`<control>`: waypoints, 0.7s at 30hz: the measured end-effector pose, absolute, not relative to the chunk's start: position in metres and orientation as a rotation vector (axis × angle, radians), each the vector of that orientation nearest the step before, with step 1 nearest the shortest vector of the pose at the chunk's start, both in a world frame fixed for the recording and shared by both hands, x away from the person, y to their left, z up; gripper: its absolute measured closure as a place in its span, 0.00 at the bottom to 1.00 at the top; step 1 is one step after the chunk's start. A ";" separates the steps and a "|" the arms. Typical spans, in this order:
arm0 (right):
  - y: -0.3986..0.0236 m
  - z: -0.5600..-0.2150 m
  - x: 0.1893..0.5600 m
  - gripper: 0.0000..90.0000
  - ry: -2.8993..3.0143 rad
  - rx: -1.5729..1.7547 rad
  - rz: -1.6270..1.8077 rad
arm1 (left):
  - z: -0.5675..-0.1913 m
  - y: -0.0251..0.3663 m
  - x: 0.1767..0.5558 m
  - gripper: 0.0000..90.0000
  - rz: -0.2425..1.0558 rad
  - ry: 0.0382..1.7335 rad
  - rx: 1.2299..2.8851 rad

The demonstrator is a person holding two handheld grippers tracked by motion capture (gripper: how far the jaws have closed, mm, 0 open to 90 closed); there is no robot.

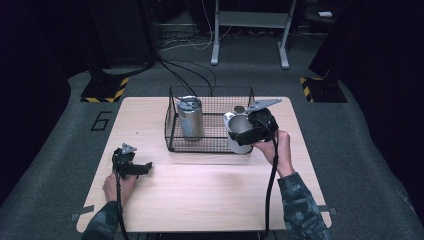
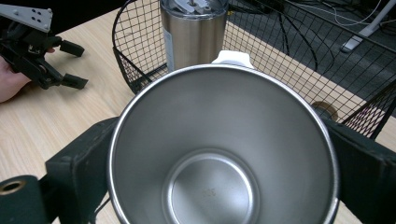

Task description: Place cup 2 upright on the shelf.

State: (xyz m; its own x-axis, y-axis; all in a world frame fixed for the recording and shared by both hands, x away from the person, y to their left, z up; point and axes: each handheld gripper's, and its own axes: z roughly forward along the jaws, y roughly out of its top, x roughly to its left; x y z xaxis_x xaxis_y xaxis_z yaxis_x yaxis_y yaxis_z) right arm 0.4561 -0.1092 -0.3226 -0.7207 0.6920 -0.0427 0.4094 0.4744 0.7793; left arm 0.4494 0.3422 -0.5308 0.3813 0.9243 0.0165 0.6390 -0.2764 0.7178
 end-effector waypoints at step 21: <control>-0.095 -0.311 0.486 0.06 2.369 0.930 1.103 | -0.531 0.342 0.449 0.00 0.587 1.338 2.017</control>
